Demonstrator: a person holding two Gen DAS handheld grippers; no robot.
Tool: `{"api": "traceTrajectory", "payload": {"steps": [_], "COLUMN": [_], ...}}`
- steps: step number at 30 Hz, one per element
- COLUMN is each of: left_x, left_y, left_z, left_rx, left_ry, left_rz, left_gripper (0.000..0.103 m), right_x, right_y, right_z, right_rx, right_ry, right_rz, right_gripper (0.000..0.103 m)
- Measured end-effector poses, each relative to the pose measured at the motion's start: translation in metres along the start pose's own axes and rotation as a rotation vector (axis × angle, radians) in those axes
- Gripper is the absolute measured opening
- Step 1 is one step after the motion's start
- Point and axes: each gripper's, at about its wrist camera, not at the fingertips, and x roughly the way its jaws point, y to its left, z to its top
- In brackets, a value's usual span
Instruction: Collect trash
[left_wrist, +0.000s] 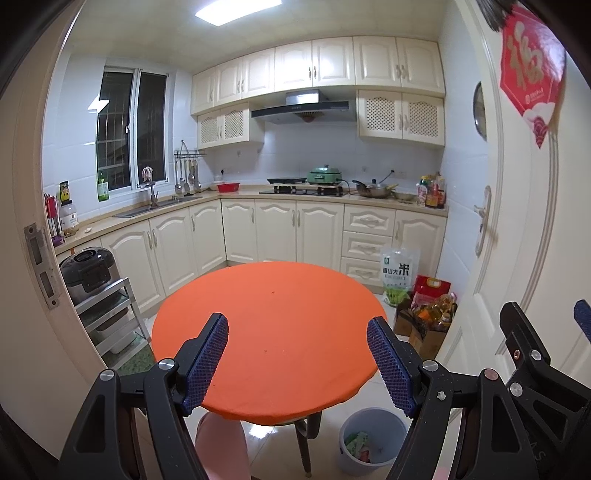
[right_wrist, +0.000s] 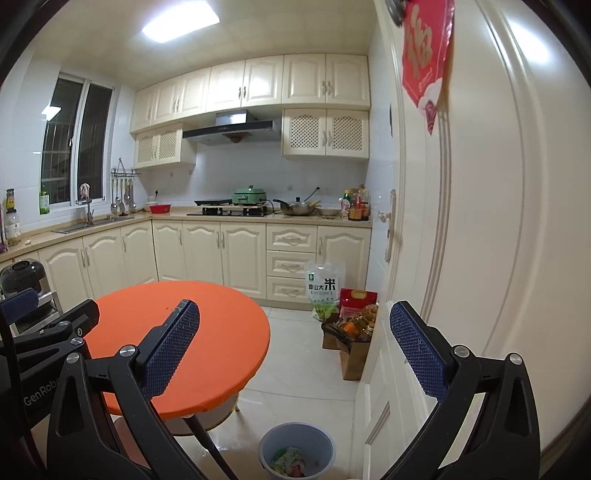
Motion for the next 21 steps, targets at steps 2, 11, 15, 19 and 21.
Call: {"api": "traceTrajectory", "payload": {"steps": [2,11,15,19,21], "left_x": [-0.0001,-0.0010,-0.0015,-0.0014,-0.0013], "left_y": [0.0007,0.0015,0.0030,0.0032,0.0035], "left_z": [-0.0001,-0.0014,-0.0017,-0.0017,-0.0021], "left_rx": [0.001,0.006,0.007,0.008,0.008], "left_ry": [0.001,0.003,0.005,0.006,0.009], "left_rz": [-0.004,-0.012,-0.015,-0.015,-0.018], "left_gripper": [0.074,0.074,0.074,0.074,0.074], "right_x": [-0.0012,-0.0045,-0.0043,-0.0044,-0.0045], "right_y": [0.0000,-0.0009,-0.0007,-0.0013,-0.0018], "right_z": [-0.0009,-0.0036,-0.0034,-0.0038,-0.0042], "right_rx": [-0.001,-0.002,-0.002,-0.002,0.000], "right_ry": [-0.002,-0.002,-0.004,-0.003,0.000], "right_rz": [-0.003,-0.005,-0.004,-0.005,-0.004], "right_gripper": [0.103,0.103,0.103,0.103,0.103]}}
